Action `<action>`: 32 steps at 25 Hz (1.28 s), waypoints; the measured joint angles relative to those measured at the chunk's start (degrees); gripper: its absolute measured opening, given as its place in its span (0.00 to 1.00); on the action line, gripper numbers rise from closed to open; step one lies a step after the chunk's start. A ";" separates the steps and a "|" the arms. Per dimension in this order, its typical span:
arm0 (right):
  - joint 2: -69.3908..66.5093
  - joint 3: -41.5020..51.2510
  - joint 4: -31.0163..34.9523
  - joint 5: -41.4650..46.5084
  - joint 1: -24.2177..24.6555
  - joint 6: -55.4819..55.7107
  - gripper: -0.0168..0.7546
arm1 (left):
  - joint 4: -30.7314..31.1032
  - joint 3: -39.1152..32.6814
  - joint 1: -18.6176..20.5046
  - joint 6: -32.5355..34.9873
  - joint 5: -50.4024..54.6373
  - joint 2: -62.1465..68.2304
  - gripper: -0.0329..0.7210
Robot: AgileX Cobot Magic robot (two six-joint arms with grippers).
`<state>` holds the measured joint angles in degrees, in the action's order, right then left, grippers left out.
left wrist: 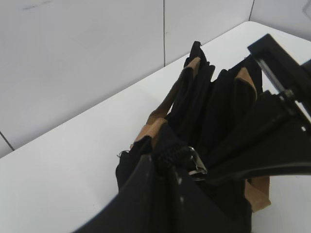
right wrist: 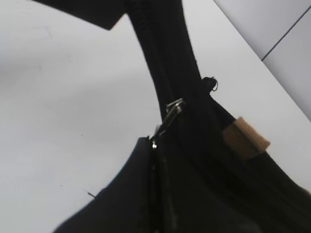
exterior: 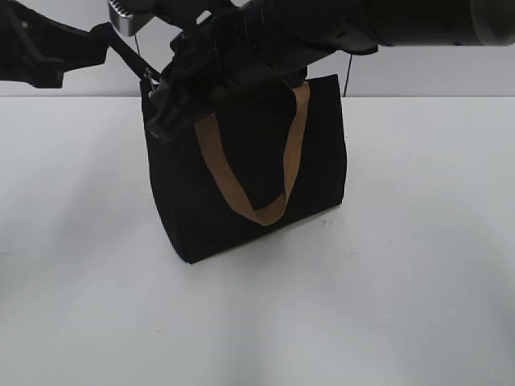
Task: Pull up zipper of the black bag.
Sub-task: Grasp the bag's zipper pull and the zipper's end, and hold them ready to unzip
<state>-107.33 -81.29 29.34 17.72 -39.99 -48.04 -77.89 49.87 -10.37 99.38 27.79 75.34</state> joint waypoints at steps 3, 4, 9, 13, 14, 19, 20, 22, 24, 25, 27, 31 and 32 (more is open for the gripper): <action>0.27 0.00 -0.36 0.33 0.00 1.94 0.02 | 2.57 0.00 0.00 -0.12 0.04 0.00 0.08; 0.51 0.00 -0.41 0.62 0.00 2.50 0.02 | 3.85 0.00 0.00 -0.46 0.06 0.00 0.08; 1.31 0.00 -0.41 4.31 2.09 6.64 0.02 | 16.64 0.18 0.06 -10.85 0.58 0.00 0.08; 1.43 0.00 -0.41 7.17 5.32 8.91 0.02 | 30.08 0.24 1.40 -23.35 3.59 0.00 0.08; 1.51 0.00 -0.41 7.49 5.85 9.08 0.02 | 32.66 0.28 1.84 -25.57 4.52 0.00 0.08; 1.77 0.00 -0.03 7.89 8.13 9.53 0.02 | 38.55 0.28 5.46 -32.11 9.31 0.00 0.08; 1.77 0.00 0.17 8.02 8.35 9.53 0.02 | 38.61 0.28 6.21 -32.75 10.08 0.00 0.08; 1.79 0.00 0.39 8.29 8.88 9.53 0.02 | 38.61 0.35 7.08 -33.28 10.84 0.00 0.08; 1.97 0.00 0.63 8.90 9.69 9.53 0.02 | 38.55 0.35 7.30 -33.43 11.18 0.00 0.08; 2.04 0.00 0.82 9.20 10.24 9.53 0.02 | 38.48 0.35 7.30 -33.43 11.24 0.00 0.08; 2.07 0.00 0.93 9.32 11.92 9.58 0.02 | 38.68 0.35 7.41 -33.59 11.46 0.00 0.08; 2.26 0.00 0.54 9.27 17.18 9.58 0.02 | 38.99 0.35 7.54 -33.66 11.46 0.00 0.08; 2.33 0.00 0.49 9.27 18.86 9.58 0.02 | 39.05 0.35 7.57 -33.66 11.46 0.00 0.08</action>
<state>-105.00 -81.29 29.83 26.99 -21.13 -38.47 -38.84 50.21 -2.80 65.72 39.25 75.34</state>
